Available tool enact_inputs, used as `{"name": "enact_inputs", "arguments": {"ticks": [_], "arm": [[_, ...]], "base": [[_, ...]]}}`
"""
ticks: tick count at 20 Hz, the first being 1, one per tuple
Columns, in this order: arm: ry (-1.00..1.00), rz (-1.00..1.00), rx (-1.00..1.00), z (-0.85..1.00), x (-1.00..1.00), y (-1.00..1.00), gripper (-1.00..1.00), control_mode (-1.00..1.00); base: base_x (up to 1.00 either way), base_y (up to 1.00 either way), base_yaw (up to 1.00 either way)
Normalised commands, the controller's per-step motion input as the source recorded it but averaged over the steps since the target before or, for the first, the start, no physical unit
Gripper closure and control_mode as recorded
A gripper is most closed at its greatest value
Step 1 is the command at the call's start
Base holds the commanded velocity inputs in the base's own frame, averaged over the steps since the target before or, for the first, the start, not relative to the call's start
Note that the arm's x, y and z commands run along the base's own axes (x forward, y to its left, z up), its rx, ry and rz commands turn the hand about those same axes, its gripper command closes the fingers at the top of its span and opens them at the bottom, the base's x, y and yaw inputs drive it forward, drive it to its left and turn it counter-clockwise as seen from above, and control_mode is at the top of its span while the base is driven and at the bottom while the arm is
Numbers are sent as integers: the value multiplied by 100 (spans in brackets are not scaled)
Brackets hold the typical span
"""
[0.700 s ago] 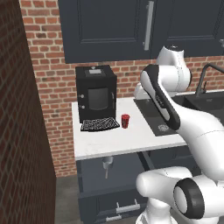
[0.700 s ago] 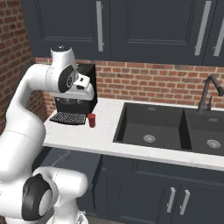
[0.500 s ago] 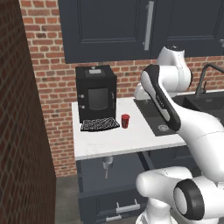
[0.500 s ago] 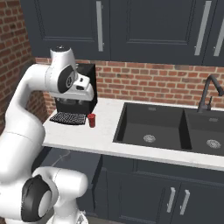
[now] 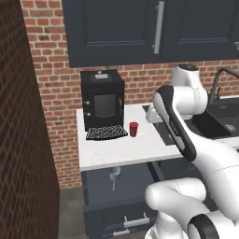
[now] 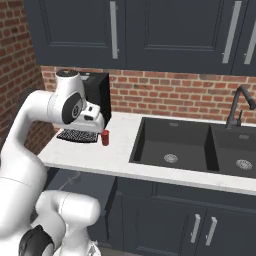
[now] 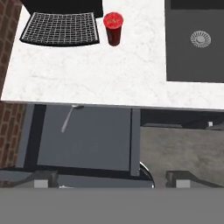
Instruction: Pick the measuring cup from the drawer and place it on the counter.
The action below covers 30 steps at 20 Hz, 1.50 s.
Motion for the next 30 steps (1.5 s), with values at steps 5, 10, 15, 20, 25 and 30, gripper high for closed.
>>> {"name": "enact_inputs", "arguments": {"ticks": [5,10,15,20,25,30], "arm": [[5,0,0,-56,-20,-1,-100,-100],[6,0,0,-44,-22,-6,-100,-100],[7,0,0,-24,-41,0,-100,-100],[1,0,0,-6,-7,0,-100,100],[0,0,0,0,0,0,-100,100],[0,0,0,0,0,0,-100,100]], "base": [[0,0,0],[0,0,0],[0,0,0],[-28,1,0],[-49,19,0],[-44,31,0]]}}
